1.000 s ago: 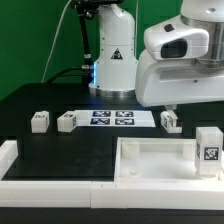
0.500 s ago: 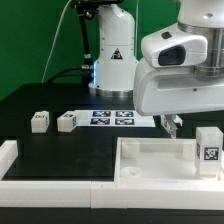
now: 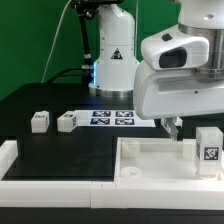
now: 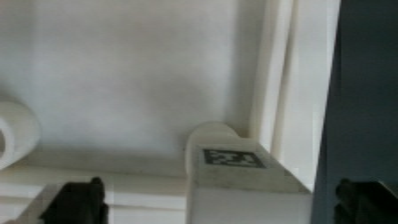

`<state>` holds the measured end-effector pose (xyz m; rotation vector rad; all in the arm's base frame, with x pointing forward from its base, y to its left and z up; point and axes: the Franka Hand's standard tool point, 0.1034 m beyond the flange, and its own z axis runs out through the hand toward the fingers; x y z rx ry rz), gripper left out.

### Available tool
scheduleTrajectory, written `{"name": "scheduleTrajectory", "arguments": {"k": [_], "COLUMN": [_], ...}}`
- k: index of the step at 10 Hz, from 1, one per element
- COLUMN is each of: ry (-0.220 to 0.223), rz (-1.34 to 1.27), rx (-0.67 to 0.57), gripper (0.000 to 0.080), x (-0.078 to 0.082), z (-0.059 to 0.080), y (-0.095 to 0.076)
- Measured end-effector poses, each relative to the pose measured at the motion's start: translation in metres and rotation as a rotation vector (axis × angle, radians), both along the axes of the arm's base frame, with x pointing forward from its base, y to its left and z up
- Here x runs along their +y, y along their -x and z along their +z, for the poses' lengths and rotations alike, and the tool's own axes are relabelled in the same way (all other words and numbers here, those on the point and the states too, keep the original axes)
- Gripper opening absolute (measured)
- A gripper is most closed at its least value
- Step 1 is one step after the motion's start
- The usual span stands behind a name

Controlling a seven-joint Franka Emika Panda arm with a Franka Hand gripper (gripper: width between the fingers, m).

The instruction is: Assemble one leg

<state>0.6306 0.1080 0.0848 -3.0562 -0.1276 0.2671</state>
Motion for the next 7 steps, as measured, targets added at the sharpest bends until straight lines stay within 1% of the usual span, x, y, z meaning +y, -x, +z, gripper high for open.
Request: {"name": "scheduleTrajectory", "arguments": {"k": [1,2,3,5,7], "ry": [0.0,-0.003,-0.002,-0.003,-0.002], "rz": [0.0,0.0,0.0,-0.003,-0.006], "rx": [-0.005,-0.041,-0.038,-0.048,-0.048], "gripper": [0.0649,0.0649,0.0649,0.0649,0.0649], "x": [0.0,0.003,0.004,0.002,-0.001], "z": [-0.001,-0.006,-0.009,-0.008,-0.008], "y": [0.0,-0.003,-0.003,-0.011,-0.012]}}
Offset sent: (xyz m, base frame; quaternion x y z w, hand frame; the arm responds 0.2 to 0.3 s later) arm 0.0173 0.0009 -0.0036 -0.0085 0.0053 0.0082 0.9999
